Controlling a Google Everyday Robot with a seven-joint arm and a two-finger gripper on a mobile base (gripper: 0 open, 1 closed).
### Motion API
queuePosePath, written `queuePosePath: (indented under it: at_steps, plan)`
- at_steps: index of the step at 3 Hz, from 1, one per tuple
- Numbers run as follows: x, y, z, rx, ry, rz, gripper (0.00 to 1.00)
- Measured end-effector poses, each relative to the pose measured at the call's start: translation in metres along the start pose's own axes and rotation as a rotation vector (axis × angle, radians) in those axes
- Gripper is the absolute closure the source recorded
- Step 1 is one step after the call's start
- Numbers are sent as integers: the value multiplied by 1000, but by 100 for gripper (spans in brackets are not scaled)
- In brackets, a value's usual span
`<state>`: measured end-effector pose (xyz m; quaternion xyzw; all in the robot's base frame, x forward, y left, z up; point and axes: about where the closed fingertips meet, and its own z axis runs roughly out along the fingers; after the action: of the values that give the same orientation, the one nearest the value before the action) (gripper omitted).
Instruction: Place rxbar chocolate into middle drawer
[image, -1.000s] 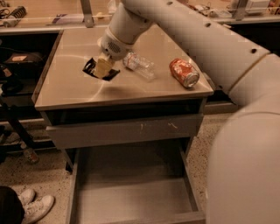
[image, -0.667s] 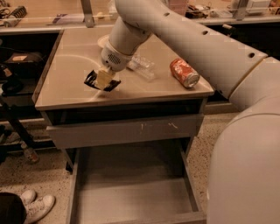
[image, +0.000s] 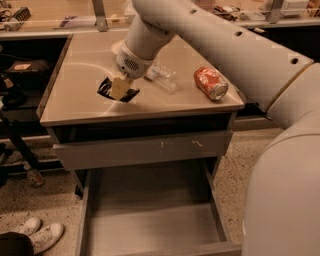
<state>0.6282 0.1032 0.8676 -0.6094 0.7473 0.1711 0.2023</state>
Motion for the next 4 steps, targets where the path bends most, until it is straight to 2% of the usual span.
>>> queuePosePath:
  at_steps: [1, 2, 3, 4]
  plan:
    - [11, 28, -35, 48, -23, 68, 100]
    - [49, 79, -59, 72, -18, 189, 100]
    - [95, 129, -58, 73, 24, 320, 100]
    - [122, 142, -40, 45, 80, 339, 100]
